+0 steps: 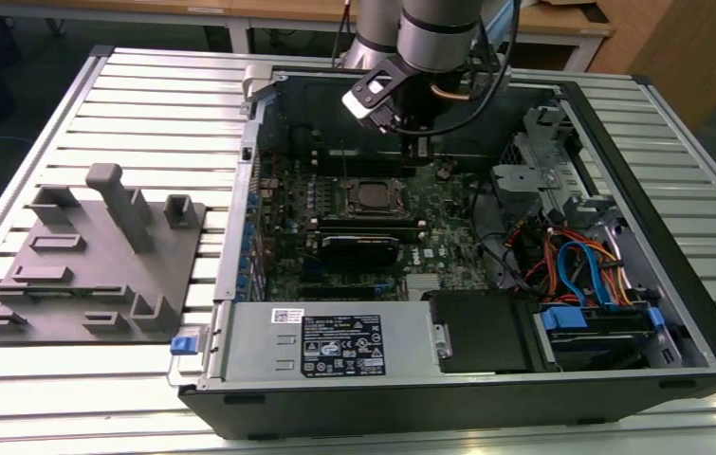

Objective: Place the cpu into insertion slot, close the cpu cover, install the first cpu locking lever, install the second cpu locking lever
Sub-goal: 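Close the cpu cover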

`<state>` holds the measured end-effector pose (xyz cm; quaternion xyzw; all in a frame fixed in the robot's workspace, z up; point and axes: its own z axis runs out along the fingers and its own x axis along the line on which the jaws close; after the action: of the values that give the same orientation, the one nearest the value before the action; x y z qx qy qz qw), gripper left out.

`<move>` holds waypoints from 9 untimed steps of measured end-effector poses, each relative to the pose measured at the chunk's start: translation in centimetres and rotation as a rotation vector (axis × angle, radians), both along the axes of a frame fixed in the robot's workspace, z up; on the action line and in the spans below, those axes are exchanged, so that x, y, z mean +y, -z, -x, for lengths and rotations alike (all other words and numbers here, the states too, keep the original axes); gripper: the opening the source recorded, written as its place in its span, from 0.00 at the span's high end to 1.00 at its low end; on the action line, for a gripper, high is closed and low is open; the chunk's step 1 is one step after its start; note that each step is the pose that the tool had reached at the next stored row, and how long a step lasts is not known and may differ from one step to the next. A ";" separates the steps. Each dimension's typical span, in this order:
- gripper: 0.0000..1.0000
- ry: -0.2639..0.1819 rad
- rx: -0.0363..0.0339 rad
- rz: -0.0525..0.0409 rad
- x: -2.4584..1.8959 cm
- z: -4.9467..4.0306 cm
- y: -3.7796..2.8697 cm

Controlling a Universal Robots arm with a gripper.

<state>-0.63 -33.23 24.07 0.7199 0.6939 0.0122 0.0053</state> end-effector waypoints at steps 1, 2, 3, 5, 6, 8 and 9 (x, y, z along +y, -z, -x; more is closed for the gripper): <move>0.90 0.000 0.0000 -0.0001 0.00 0.11 0.01; 0.90 0.000 0.0000 -0.0001 0.00 0.22 0.01; 0.90 0.000 0.0000 0.0000 0.00 0.26 0.01; 0.90 0.000 0.0000 0.0000 0.00 0.26 0.01; 0.90 0.000 0.0000 0.0001 0.00 0.26 0.01; 0.90 0.000 0.0000 0.0001 0.00 0.26 0.01; 0.90 0.000 0.0001 0.0000 0.00 0.27 0.01</move>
<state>-0.90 -33.24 24.07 0.7199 0.6939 0.0122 0.0053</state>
